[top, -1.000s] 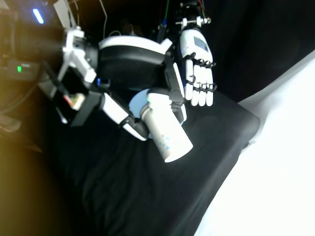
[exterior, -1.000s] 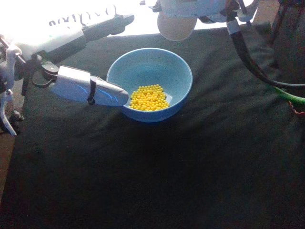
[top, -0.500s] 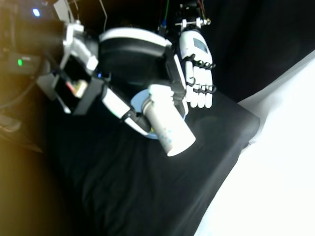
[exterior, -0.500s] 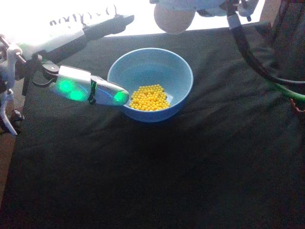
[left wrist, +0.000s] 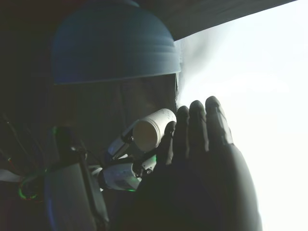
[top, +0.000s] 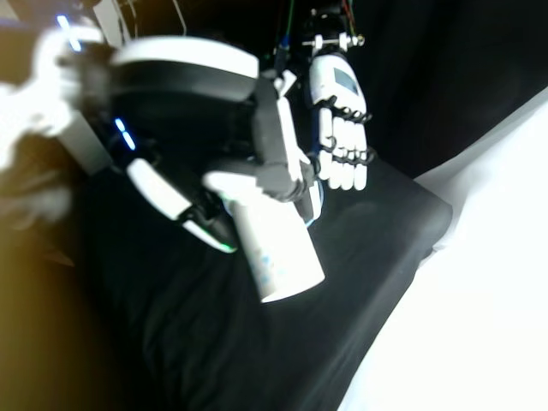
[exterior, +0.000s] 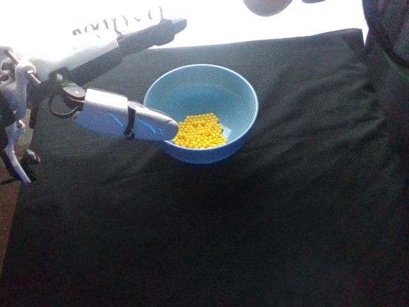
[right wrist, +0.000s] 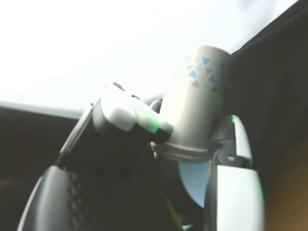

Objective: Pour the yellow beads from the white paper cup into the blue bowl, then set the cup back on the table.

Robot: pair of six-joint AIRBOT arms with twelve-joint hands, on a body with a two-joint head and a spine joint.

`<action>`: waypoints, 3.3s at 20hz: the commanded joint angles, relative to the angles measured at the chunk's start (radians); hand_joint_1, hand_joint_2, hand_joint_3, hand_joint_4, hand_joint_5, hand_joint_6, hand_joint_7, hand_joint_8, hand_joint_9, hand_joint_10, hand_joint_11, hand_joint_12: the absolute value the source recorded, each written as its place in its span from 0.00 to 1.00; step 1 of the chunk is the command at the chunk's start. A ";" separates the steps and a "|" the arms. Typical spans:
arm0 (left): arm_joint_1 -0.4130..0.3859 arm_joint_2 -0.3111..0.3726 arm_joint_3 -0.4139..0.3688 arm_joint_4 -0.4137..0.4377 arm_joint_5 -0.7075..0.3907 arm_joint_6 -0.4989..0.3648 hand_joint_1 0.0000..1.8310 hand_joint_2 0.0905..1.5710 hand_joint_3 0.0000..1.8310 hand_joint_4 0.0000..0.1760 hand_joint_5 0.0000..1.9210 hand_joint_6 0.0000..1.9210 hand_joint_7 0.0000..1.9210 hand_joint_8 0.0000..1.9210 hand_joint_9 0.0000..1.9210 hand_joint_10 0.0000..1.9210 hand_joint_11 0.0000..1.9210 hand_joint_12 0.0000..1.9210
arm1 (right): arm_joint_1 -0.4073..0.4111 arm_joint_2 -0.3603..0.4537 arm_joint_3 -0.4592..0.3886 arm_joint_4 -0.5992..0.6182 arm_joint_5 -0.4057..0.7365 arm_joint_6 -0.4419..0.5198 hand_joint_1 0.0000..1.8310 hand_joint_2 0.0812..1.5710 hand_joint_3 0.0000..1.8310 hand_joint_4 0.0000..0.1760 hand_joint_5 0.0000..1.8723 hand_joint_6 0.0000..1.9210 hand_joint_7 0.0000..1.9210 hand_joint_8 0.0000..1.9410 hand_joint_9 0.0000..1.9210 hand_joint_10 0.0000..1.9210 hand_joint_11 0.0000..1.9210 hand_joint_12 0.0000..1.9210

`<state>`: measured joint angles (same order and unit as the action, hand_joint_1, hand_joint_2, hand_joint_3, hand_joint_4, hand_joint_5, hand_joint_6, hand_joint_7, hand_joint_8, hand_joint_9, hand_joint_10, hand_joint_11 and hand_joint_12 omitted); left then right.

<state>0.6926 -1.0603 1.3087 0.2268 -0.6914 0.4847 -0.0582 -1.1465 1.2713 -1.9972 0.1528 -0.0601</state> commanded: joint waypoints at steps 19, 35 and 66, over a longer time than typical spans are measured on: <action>0.020 -0.043 0.015 -0.058 -0.152 -0.036 0.32 0.49 0.00 0.33 0.00 0.00 0.06 0.01 0.04 0.00 0.01 0.00 | -0.018 0.132 0.193 0.961 0.153 -0.056 0.68 0.71 0.00 0.00 0.60 0.29 0.44 0.76 0.35 0.88 0.32 1.00; 0.044 -0.056 0.018 -0.073 -0.158 -0.041 0.33 0.50 0.00 0.30 0.00 0.00 0.06 0.00 0.02 0.00 0.00 0.00 | -0.247 0.094 0.277 1.351 0.272 -0.103 0.69 0.67 0.00 0.00 0.69 0.21 0.46 0.60 0.33 0.56 0.14 0.94; 0.061 -0.063 0.024 -0.089 -0.176 -0.048 0.36 0.50 0.00 0.26 0.00 0.00 0.05 0.00 0.03 0.00 0.00 0.00 | -0.470 -0.005 0.344 1.489 0.315 -0.103 0.55 0.73 0.00 0.52 0.46 0.62 0.21 0.69 0.07 0.91 0.00 1.00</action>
<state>0.7605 -1.1191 1.3273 0.1600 -0.7452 0.4477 -0.5411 -1.1534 1.6135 -0.5373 0.3794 -0.1638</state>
